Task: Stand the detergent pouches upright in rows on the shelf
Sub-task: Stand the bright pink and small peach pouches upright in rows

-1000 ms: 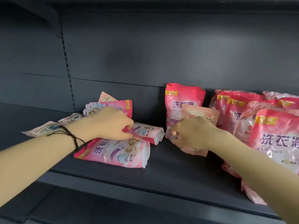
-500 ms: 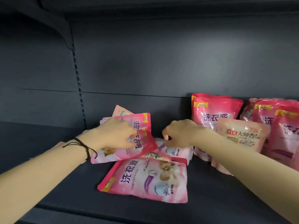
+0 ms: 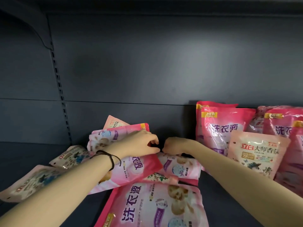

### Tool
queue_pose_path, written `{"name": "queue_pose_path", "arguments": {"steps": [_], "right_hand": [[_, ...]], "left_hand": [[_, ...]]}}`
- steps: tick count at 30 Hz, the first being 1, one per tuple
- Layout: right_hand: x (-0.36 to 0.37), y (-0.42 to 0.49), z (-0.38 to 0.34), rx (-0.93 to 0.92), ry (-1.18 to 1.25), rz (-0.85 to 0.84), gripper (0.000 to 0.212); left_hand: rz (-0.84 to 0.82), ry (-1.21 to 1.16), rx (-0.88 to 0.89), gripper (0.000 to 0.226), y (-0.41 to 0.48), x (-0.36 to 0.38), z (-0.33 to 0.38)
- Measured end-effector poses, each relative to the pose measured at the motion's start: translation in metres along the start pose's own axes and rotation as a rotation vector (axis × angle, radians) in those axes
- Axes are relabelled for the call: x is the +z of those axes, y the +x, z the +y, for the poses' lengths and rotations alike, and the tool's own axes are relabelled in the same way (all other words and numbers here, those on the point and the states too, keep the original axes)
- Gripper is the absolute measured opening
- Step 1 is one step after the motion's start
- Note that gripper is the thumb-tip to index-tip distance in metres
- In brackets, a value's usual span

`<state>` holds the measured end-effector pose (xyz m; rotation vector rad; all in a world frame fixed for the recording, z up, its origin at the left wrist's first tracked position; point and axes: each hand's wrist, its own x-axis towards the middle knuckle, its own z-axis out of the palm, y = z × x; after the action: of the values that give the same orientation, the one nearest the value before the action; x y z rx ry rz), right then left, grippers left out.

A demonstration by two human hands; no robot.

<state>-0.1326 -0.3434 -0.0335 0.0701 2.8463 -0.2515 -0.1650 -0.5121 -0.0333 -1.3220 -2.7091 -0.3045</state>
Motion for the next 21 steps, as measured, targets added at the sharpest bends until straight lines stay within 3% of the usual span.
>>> {"name": "queue_pose_path", "arguments": {"steps": [9,16,21], "right_hand": [[-0.004,-0.001,-0.001,-0.006,0.308,0.108,0.023],[-0.008,-0.038,0.008,-0.109,0.365,0.491,0.025],[-0.015,-0.059,0.017,-0.147,0.488,0.786,0.022]], "left_hand": [[0.033,-0.231,-0.112,0.037,0.010,0.014,-0.017],[0.040,-0.481,-0.256,0.042,0.014,0.008,-0.015],[0.103,-0.873,-0.251,0.017,0.023,-0.003,0.001]]}}
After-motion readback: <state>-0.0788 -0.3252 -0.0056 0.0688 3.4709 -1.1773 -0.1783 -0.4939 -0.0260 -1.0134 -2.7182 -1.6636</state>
